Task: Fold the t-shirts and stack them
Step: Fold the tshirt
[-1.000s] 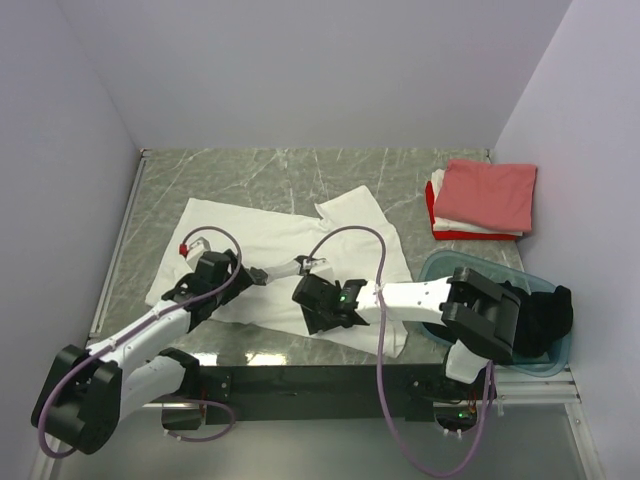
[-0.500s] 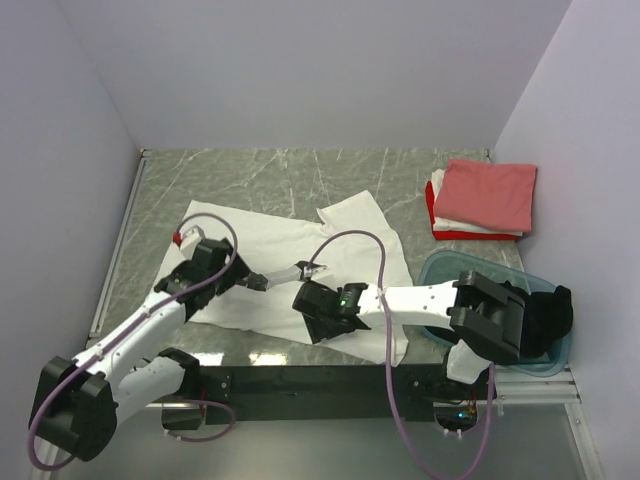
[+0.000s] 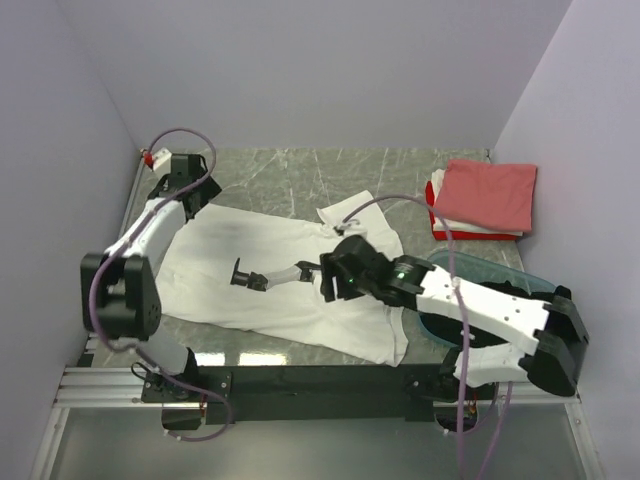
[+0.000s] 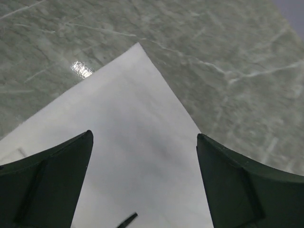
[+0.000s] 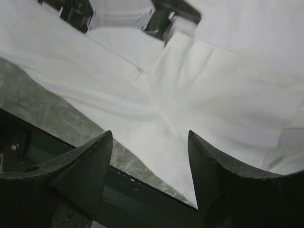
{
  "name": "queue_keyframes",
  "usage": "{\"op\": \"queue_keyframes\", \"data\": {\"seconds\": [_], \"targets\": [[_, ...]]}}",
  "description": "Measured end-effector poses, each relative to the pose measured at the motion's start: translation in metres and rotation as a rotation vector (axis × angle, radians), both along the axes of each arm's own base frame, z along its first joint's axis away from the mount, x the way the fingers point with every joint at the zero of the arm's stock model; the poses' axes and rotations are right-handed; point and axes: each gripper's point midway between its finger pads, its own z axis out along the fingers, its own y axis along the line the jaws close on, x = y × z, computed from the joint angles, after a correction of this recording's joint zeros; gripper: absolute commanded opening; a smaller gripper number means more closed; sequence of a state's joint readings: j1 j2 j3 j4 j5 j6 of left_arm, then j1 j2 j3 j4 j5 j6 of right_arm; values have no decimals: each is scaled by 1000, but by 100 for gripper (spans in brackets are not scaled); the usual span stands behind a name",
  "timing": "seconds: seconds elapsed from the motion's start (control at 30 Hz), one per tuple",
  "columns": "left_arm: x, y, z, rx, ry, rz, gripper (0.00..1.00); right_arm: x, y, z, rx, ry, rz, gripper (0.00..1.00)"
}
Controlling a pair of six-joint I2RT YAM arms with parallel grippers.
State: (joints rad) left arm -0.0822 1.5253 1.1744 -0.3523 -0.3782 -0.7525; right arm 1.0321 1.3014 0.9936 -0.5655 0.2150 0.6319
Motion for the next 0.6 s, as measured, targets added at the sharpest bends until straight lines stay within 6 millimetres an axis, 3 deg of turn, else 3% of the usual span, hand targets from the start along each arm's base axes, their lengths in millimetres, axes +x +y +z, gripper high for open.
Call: {"op": "queue_keyframes", "data": {"seconds": [0.1, 0.27, 0.47, 0.6], "targets": [[20, 14, -36, 40, 120, 28, 95, 16, -16, 16, 68, -31, -38, 72], [68, 25, -68, 79, 188, 38, 90, 41, -47, 30, 127, -74, -113, 72], [95, 47, -90, 124, 249, 70, 85, 43, -58, 31, 167, -95, -107, 72], [100, 54, -102, 146, 279, 78, 80, 42, -63, 24, 167, -81, -106, 72]]}}
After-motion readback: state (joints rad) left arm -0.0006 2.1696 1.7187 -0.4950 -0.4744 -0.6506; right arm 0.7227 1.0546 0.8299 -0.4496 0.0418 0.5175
